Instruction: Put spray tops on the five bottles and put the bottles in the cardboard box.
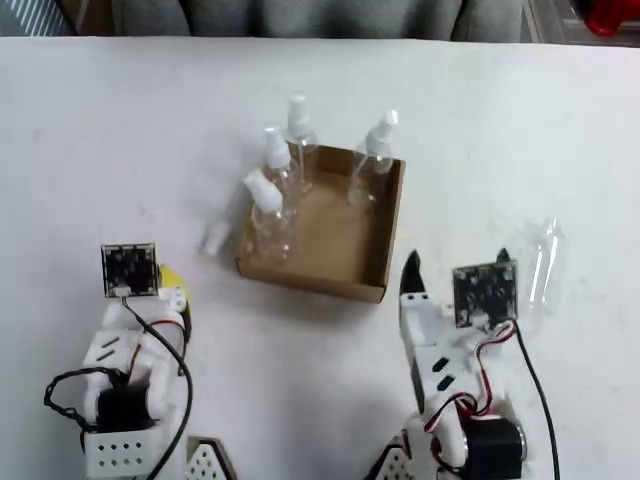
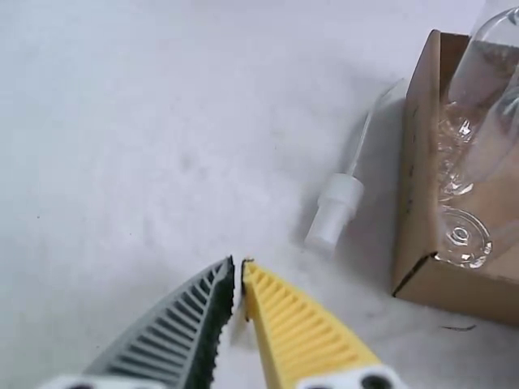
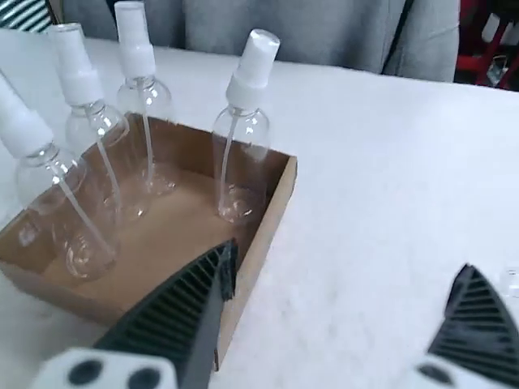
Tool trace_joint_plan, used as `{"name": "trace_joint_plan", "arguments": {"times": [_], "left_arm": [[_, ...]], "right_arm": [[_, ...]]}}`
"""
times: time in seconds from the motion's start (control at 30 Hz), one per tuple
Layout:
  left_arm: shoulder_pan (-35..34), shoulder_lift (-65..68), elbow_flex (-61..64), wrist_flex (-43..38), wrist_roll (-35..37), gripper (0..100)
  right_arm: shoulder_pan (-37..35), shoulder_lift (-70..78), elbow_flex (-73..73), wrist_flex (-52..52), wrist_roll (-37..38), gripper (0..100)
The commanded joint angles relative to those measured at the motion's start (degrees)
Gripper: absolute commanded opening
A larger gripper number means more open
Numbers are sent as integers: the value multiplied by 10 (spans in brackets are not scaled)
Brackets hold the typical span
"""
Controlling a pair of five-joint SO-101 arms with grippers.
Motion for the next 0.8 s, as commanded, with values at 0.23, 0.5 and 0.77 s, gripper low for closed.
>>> {"name": "trace_joint_plan", "arguments": {"times": [0.23, 0.5, 0.77], "left_arm": [[3, -7, -2, 3, -4, 24], [3, -7, -2, 3, -4, 24], [3, -7, -2, 4, -4, 24]], "right_arm": [[37, 29, -4, 65, 5, 286], [93, 34, -4, 70, 68, 18], [221, 40, -8, 52, 123, 16]]}}
